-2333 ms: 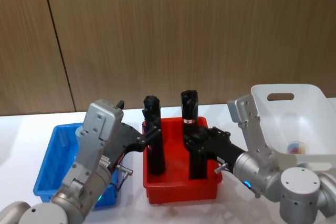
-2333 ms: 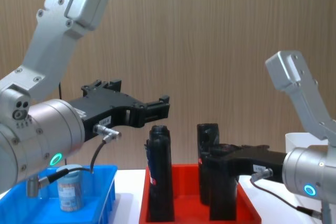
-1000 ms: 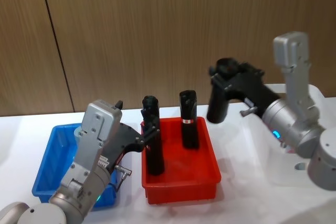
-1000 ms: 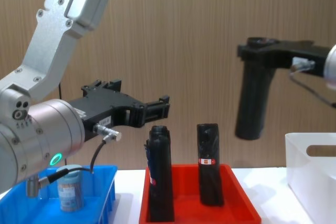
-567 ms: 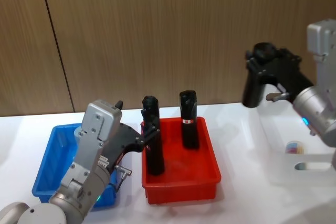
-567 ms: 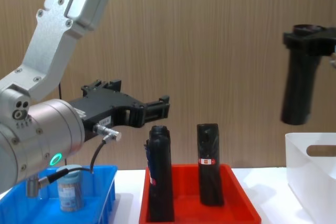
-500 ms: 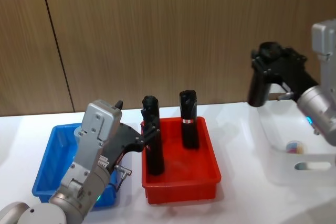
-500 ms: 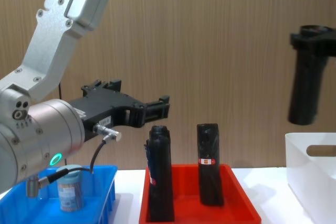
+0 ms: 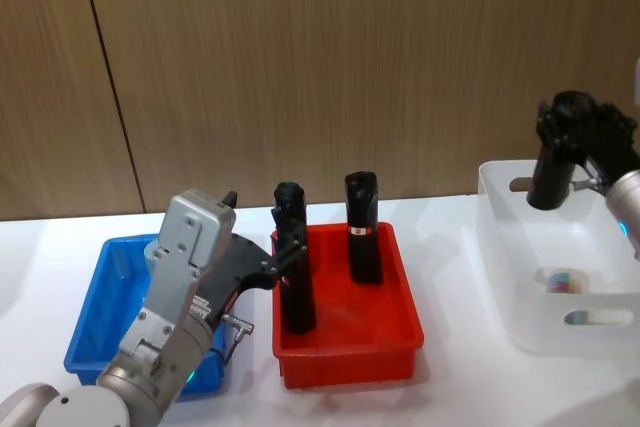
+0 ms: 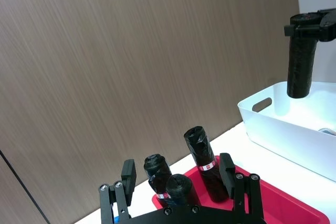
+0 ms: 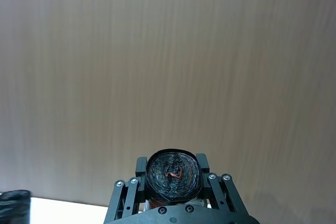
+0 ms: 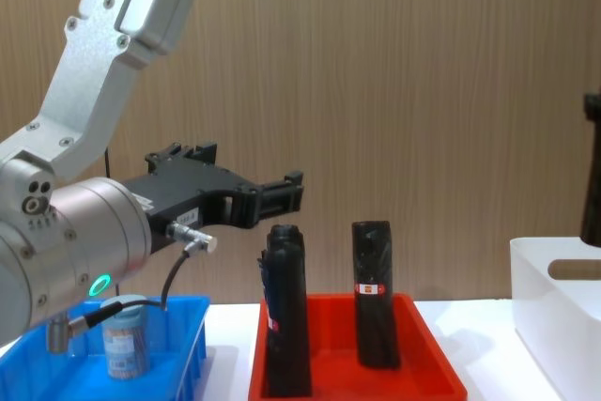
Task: Pick the cotton swabs from the blue box and place them into the white box.
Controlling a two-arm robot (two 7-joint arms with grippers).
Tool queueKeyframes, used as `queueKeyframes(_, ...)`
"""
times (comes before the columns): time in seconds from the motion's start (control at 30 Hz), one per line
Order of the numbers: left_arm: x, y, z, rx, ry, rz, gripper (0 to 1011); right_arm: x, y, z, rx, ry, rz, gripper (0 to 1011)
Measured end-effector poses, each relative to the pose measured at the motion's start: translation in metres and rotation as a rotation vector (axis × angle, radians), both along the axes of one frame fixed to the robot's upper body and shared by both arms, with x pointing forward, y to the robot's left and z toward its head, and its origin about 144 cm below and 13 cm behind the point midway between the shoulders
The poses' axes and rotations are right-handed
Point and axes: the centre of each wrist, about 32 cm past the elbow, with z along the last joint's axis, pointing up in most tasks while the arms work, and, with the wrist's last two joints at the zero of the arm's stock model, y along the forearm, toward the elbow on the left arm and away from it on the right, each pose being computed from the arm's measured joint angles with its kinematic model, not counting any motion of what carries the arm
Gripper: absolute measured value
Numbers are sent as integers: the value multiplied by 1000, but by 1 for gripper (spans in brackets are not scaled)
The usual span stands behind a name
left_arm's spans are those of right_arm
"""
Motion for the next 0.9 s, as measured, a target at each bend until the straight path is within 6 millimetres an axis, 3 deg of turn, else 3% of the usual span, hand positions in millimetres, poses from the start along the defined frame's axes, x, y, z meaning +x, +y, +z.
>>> queueKeyframes(0.2,0,0,0,0,0,0,1004,10,-6,-12,6,13,-42,547)
queueKeyframes(0.73,0,0,0,0,0,0,1004,26,-13,-38,34,13,-93,996)
queueKeyframes(0.9,0,0,0,0,0,0,1004,27,-13,-40,43,5,-96,1002)
